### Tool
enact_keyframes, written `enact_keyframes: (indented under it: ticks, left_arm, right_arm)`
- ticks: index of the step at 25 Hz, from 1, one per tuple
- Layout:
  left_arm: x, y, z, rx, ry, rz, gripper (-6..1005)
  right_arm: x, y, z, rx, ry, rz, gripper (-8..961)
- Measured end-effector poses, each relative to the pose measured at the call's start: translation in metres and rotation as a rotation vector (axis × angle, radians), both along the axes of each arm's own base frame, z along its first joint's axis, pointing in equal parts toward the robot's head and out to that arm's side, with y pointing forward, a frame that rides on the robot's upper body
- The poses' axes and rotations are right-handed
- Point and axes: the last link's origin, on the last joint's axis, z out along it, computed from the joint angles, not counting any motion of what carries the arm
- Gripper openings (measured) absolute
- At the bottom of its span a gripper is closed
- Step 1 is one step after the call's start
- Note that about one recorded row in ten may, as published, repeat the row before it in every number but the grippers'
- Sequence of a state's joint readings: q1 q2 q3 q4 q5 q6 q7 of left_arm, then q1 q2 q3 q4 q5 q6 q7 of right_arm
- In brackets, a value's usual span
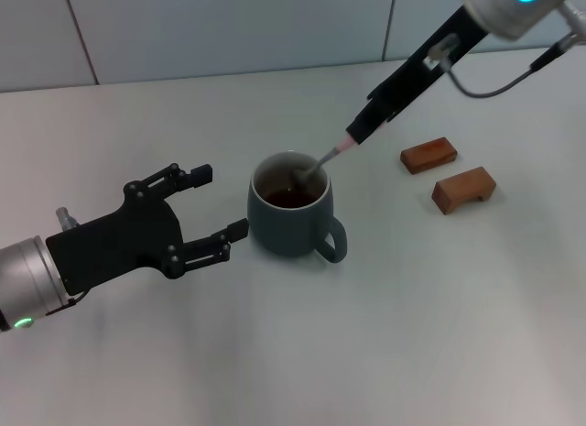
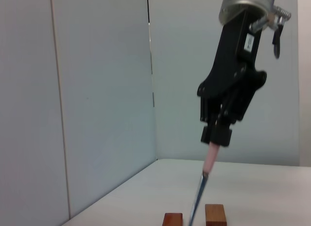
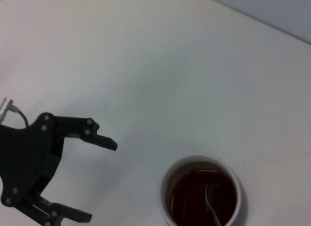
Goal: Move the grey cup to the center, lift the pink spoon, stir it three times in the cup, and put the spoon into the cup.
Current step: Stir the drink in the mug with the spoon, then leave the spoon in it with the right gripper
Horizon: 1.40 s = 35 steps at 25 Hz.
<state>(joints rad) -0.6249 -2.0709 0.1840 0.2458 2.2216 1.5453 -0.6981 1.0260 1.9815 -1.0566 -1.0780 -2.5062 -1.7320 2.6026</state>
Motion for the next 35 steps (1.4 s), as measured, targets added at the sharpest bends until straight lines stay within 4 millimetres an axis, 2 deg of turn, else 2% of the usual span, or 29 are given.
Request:
enact_keyframes:
  ticks: [7, 15, 23, 28, 32, 35]
  left_arm:
    - [0.0, 0.0, -0.001, -0.001, -0.001, 0.001, 840]
    - [-0.001, -0.001, -0.001, -0.003, -0.003, 0.006, 840]
    - [-0.002, -0.003, -0.002, -0.004, -0.003, 0.009, 840]
    - [-0.003, -0.003, -0.001, -0.004, -0.003, 0.011, 840]
    - [-0.002, -0.002, -0.001, -0.004, -0.002, 0.009, 840]
    - [-0.001, -0.002, -0.002, -0.005, -0.002, 0.006, 840]
  right_arm:
    - [0.0, 0.004, -0.03, -0.061, -0.07, -0.004, 125]
    - [-0.014, 0.008, -0.064, -0.094, -0.088, 0.046, 124]
    - [-0.007, 0.021, -0.056, -0.024, -0.148, 0.051, 124]
    - [-0.004, 0.013, -0.054, -0.078, -0.158, 0.02, 124]
    - [-0.013, 0.007, -0.064, -0.109, -0.135, 0.037, 124]
    - [-0.021, 0.01, -0.069, -0.09, -0.123, 0.067, 124]
